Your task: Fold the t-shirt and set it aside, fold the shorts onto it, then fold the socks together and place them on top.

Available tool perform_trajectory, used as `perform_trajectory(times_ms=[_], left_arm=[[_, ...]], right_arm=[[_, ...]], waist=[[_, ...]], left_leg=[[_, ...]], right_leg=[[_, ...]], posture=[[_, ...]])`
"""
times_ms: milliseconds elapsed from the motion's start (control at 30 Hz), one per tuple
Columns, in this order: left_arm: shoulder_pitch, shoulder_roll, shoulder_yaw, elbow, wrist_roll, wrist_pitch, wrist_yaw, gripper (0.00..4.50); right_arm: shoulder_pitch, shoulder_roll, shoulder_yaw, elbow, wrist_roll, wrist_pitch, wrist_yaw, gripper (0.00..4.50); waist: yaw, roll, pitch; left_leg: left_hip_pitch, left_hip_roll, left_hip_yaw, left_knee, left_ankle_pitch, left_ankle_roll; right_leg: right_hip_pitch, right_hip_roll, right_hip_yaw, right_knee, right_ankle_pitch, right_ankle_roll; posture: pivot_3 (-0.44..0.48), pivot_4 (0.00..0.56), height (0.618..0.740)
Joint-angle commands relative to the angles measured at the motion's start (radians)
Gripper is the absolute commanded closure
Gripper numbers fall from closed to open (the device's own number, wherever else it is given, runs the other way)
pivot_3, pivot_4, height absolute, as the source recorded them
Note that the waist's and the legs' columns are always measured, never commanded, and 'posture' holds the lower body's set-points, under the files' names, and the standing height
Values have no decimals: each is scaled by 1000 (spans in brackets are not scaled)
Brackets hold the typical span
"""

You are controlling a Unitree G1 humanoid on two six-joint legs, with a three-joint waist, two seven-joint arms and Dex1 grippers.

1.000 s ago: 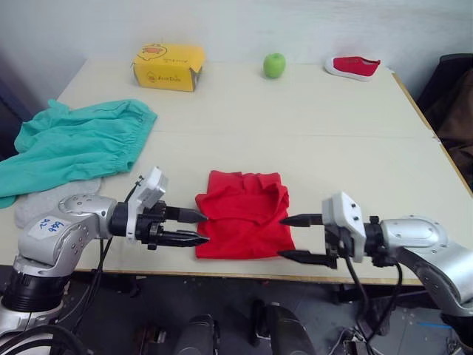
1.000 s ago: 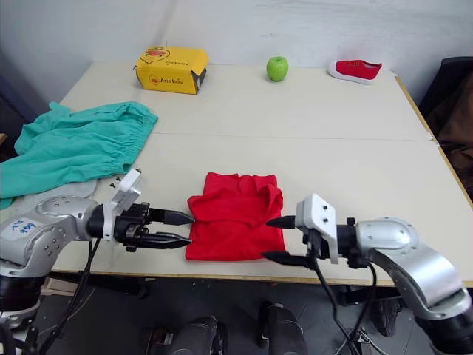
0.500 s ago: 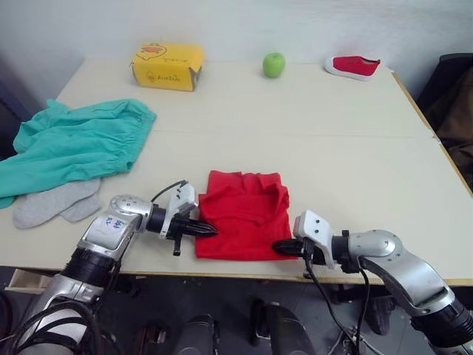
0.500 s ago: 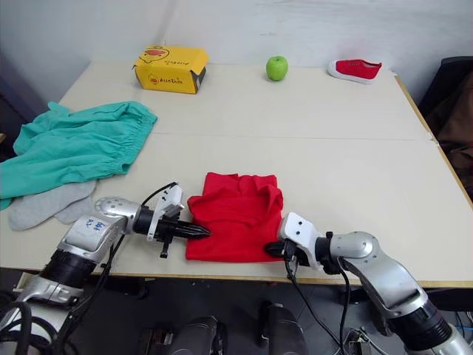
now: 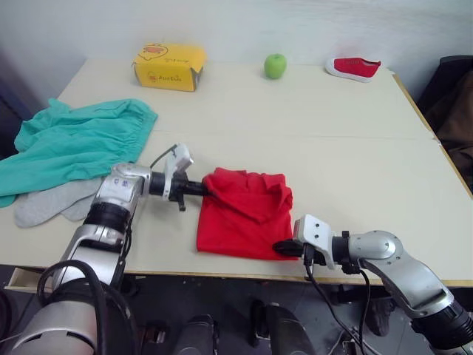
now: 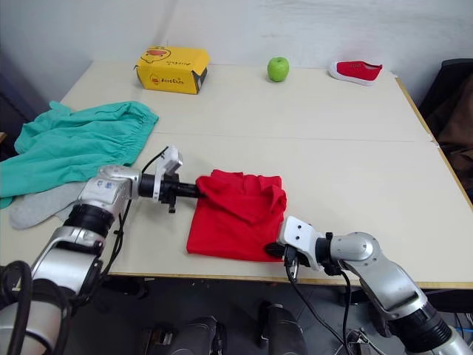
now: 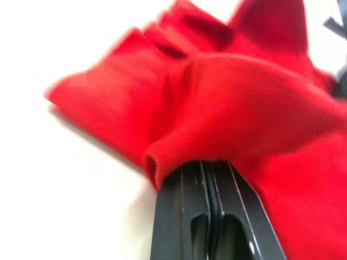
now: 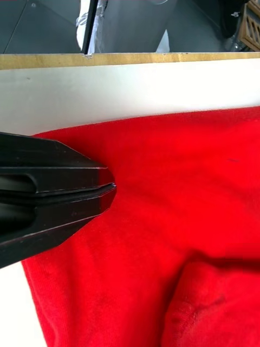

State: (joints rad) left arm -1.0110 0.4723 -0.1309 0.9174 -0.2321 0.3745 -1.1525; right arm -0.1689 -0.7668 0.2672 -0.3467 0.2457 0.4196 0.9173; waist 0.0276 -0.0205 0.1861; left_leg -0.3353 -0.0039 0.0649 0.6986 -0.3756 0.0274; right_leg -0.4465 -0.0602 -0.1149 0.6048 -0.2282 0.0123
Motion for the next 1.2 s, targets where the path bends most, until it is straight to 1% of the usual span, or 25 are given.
perform_trajectory(times_ms=[33, 100, 167, 233, 267, 367, 433, 500, 533, 567, 633, 733, 833, 900, 1000, 1133, 1200], left_arm=[[-89, -47, 80, 126, 2, -5, 138, 4486], [-118, -68, 107, 182, 12, -20, 198, 4486], [-132, -70, 109, 211, 37, -44, 224, 4486], [-128, -49, 98, 195, 54, -57, 172, 4486], [-119, -30, 93, 158, 53, -51, 116, 4486], [-51, 30, 88, -39, -5, 29, -99, 4486], [29, 71, 87, -278, -96, 181, -200, 4486], [121, 96, 72, -520, -172, 314, -227, 4486], [159, 97, 56, -602, -181, 342, -219, 4486], [187, 98, 47, -660, -187, 363, -207, 4486], [244, 83, 1, -726, -149, 323, -177, 4486], [297, 42, -99, -716, -58, 258, -109, 4486], [335, 28, -210, -638, 78, 125, -53, 4486], [347, 19, -233, -587, 124, 72, -13, 4486], [369, 29, -231, -572, 139, 38, 0, 4486], [416, 67, -234, -602, 147, 2, -14, 4486], [442, 84, -232, -624, 144, -5, -17, 4486]], right_arm=[[29, -4, 35, 63, -49, 4, 7, 4500], [27, -1, 37, 70, -57, -9, 11, 4500], [23, 2, 36, 76, -64, -23, 10, 4500], [17, 10, 22, 77, -54, -30, 7, 4500], [10, 16, 2, 69, -31, -17, 6, 4500], [-17, 36, -66, 26, 64, 69, 6, 4500], [-54, 37, -109, -16, 144, 155, 13, 4500], [-102, 46, -142, -42, 220, 241, 15, 4500], [-127, 57, -148, -43, 242, 274, 11, 4500], [-144, 64, -151, -42, 256, 298, 7, 4500], [-187, 84, -120, -10, 233, 301, 1, 4500], [-246, 113, -12, 87, 114, 215, -1, 4500], [-297, 162, 49, 198, 44, 170, -11, 4500], [-317, 177, 75, 255, 1, 124, -3, 4500], [-353, 214, 58, 324, -7, 112, -10, 4500], [-431, 266, -15, 420, 39, 163, -17, 4500], [-504, 297, -79, 534, 63, 202, -46, 4500]], waist=[[-1, 0, 0], [-2, 0, 0], [-4, 0, 0], [-4, 0, 0], [-5, -1, 0], [-8, -1, 0], [-10, 1, 1], [-10, 2, 2], [-9, 2, 2], [-7, 2, 2], [-3, 2, 2], [-2, 2, 2], [-4, 2, 2], [-5, 2, 2], [-4, 2, 1], [-7, 3, 1], [-15, 3, 1]], left_leg=[[0, 0, 0, 0, 0, 0], [0, 0, 0, 0, 0, 0], [0, 0, 0, -1, 0, -1], [0, 0, 0, -1, 0, -2], [0, 0, 0, -1, 0, -2], [0, 0, 0, 0, 0, -4], [0, 0, 0, 0, 0, -4], [0, 0, 0, 0, 0, -4], [0, 0, -1, 0, 0, -4], [0, 0, -1, 0, 0, -4], [0, 0, -2, 0, 0, -4], [0, 0, -2, 0, 0, -3], [0, 0, -1, 0, 1, -2], [-1, 0, 0, -1, 1, -2], [2, 0, 0, 0, 1, -1], [3, 0, 0, 0, 1, -1], [3, 0, -1, 0, 1, -1]], right_leg=[[0, 0, 0, 0, 0, 0], [0, 0, 0, 0, 0, 0], [0, 0, 0, 1, 0, 0], [0, 0, 0, 2, 0, 0], [0, 0, 0, 2, 0, 0], [0, 0, 0, 2, 0, 0], [-1, 0, -1, 4, 0, 0], [-1, 0, 0, 4, 0, 0], [-1, 0, 0, 4, 0, -1], [-1, 0, 0, 3, 0, -1], [-1, -1, 0, 1, 0, -1], [-1, -1, 0, 1, 0, -1], [-1, -1, 0, 1, 0, -1], [-2, 0, 1, 2, 0, -1], [0, -1, 1, 2, 0, -1], [1, -2, 1, 3, 0, -1], [1, -2, 1, 4, 0, -1]], posture=[[0, 150, 740], [0, 150, 740], [0, 150, 740], [0, 150, 740], [0, 150, 740], [0, 150, 740], [0, 150, 740], [0, 150, 740], [0, 150, 740], [0, 150, 740], [0, 150, 740], [0, 150, 740], [0, 150, 740], [0, 150, 740], [0, 150, 740], [0, 150, 740], [0, 150, 740]])
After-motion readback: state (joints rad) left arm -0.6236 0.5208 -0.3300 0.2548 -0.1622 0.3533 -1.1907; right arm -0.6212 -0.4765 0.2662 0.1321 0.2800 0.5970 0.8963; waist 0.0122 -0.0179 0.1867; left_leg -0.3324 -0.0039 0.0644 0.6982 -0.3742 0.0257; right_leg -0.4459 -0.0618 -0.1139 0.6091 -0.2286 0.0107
